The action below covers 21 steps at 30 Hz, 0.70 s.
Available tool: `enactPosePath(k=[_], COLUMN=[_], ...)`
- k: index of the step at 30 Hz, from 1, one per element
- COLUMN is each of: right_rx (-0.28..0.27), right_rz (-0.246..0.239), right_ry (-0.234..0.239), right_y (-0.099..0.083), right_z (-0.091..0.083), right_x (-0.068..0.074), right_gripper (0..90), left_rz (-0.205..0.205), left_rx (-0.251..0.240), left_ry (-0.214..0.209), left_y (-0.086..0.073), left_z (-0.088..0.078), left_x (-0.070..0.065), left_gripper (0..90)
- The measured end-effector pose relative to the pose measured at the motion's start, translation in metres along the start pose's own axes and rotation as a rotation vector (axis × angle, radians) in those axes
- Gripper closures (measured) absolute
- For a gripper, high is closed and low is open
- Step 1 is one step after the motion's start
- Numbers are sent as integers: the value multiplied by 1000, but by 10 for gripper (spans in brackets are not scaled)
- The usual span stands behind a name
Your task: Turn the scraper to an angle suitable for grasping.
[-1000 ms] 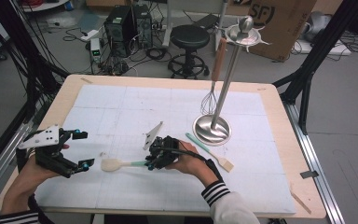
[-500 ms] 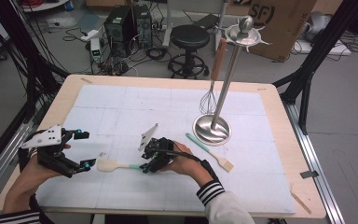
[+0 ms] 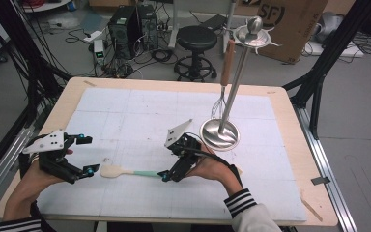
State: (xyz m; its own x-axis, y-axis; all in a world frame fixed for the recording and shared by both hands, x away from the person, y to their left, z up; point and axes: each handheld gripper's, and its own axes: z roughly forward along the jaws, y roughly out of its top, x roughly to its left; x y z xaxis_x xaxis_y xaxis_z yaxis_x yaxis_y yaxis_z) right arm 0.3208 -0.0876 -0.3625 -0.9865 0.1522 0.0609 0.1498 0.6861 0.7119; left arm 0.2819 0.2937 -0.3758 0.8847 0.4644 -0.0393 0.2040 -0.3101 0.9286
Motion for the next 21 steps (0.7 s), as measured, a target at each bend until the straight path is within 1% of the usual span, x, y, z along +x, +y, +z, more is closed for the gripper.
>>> enactPosePath(k=[1, 6, 8, 10, 14, 16, 20, 21], right_rx=[-13, -40, -46, -56, -87, -95, -102, -113], right_rz=[-5, -2, 11, 25, 31, 28, 46, 46], right_ry=[-3, -22, -28, -23, -47, -53, -82, -92], right_y=[-2, -11, -16, -21, -29, -33, -44, -47], right_z=[-5, -27, -34, -41, -56, -64, -79, -83], right_x=[1, 5, 5, 6, 9, 10, 13, 13], right_gripper=[0, 0, 0, 0, 0, 0, 0, 0], left_rz=[-2, 4, 4, 4, 5, 7, 11, 8], left_rx=[1, 11, 9, 9, 11, 15, 17, 17], left_ry=[0, 0, 1, 2, -1, -1, -1, 0], left_y=[0, 0, 1, 1, 2, 2, 2, 3], left_z=[0, 1, 2, 2, 4, 4, 5, 5], left_x=[0, -1, -1, -1, -2, -1, -2, -2], left_gripper=[17, 17, 17, 16, 17, 17, 17, 17])
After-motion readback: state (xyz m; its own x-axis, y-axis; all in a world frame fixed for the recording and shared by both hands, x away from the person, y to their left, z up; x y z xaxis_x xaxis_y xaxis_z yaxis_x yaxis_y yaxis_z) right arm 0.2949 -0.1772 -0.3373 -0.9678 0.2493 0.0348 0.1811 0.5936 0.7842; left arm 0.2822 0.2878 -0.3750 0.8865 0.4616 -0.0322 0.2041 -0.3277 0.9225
